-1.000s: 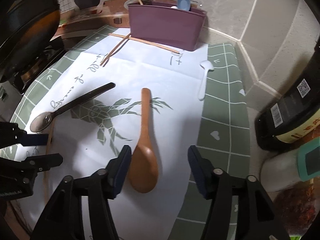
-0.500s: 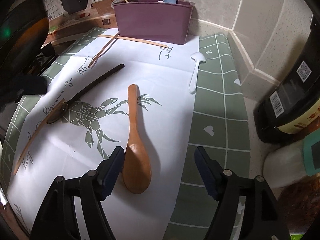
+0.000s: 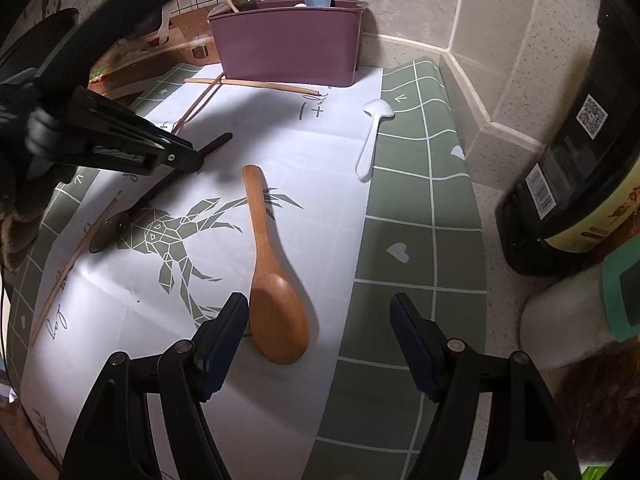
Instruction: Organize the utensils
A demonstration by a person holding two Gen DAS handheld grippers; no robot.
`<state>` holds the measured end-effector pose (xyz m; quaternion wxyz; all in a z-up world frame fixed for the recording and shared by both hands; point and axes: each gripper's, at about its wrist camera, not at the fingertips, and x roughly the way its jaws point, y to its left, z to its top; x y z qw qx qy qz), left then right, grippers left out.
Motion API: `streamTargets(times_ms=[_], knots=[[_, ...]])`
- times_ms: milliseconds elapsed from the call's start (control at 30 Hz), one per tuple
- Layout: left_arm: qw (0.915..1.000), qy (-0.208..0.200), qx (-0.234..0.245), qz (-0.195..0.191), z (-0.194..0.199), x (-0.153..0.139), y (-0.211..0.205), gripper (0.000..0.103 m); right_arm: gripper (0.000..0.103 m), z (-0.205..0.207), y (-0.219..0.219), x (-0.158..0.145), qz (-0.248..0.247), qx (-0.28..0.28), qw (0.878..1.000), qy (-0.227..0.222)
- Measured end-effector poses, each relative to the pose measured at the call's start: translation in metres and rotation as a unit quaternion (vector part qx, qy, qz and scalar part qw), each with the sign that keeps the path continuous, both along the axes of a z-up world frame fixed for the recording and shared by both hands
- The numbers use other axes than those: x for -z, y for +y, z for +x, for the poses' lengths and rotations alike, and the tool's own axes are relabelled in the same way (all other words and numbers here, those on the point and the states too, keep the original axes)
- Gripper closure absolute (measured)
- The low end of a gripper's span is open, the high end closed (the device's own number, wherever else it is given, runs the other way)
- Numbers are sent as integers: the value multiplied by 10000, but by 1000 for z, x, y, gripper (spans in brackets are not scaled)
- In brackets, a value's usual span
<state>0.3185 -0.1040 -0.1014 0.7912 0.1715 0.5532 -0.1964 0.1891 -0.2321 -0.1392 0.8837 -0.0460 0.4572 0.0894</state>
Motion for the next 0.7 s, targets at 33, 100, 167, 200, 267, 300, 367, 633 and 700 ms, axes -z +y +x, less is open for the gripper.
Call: streamTargets(times_ms=[33,100,167,200,267,300,367,633,700], knots=[[10000,19,-37,-33,2,1,1,79,33,0,0,0,-8,-3,10000,-5],[9998,69,-120,-143,4,4,4,79,33,1,-1,0,-50,-19,10000,-14],[9993,62,-241,-289,3,6,6,76,32,4,-1,-2,-99,-29,9999,-25],[9991,40,-243,-338,0,8,5,76,32,6,-1,-3,-113,-42,9999,-38],[9989,-117,-278,-363,-5,11,2,76,32,10,-1,-8,-139,-101,9998,-93],[9987,-183,-286,-391,-8,12,2,80,32,12,0,-11,-164,-142,9997,-138],[9969,-211,-254,-710,-18,15,6,90,32,15,0,-17,-148,-253,9994,-180],[9782,-657,-930,-1739,-57,-12,54,91,32,43,5,-25,3,-513,9987,-54],[9714,-884,-1058,-1935,-67,-24,69,91,35,50,14,-20,-2,-631,9980,32]])
